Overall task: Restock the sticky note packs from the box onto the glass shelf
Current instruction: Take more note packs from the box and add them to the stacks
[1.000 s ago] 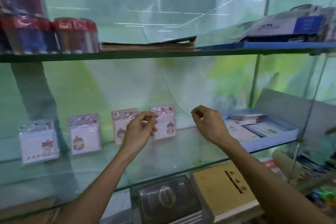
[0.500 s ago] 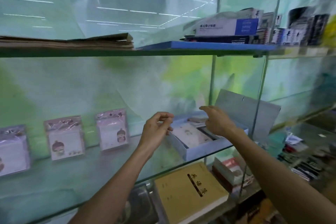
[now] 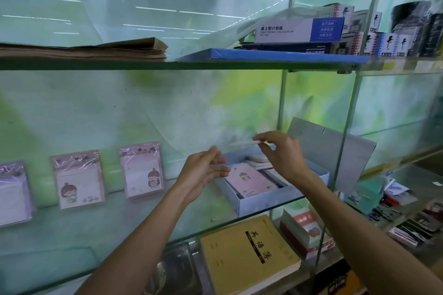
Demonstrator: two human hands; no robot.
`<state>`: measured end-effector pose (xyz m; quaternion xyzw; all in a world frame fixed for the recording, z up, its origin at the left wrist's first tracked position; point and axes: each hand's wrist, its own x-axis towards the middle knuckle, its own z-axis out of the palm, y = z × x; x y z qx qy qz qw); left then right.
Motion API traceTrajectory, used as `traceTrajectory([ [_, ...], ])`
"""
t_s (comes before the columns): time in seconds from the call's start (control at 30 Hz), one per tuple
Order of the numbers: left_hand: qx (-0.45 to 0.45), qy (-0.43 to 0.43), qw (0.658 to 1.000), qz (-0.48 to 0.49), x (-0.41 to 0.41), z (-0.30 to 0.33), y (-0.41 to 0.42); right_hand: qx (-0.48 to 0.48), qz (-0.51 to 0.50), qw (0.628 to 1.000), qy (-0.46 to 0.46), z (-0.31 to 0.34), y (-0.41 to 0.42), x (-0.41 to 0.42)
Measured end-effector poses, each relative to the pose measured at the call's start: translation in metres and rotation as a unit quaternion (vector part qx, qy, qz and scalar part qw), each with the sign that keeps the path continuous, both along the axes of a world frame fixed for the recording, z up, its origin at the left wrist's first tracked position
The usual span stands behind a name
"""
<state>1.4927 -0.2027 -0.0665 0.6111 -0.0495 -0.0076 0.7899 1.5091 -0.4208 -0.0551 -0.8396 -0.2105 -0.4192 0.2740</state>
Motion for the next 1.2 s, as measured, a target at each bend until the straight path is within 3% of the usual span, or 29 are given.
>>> traceTrajectory([
  [0.13,-0.071,0.043,0.996,-0.010,0.002,0.005,0.012,-0.009,0.101,0.994,-0.044,-0.002,0.019,-0.014],
  [0.3,-0.027,-0.001,1.000,0.000,-0.006,0.008,0.030,-0.025,0.181,0.982,-0.050,-0.016,0.041,-0.016],
  [0.47,-0.009,-0.048,0.997,0.059,-0.014,0.007,0.059,0.003,0.167,0.986,-0.020,-0.014,0.061,-0.019],
  [0.7,0.016,-0.086,0.988,0.125,-0.034,0.005,0.106,0.159,0.146,0.975,0.060,0.004,0.104,-0.031],
  [0.83,0.048,-0.098,0.987,0.119,-0.046,0.002,0.134,0.194,0.168,0.962,0.095,0.021,0.138,-0.034],
  [1.2,0.153,-0.100,0.967,0.180,-0.098,-0.009,0.237,0.082,0.187,0.965,0.162,0.028,0.262,-0.056],
])
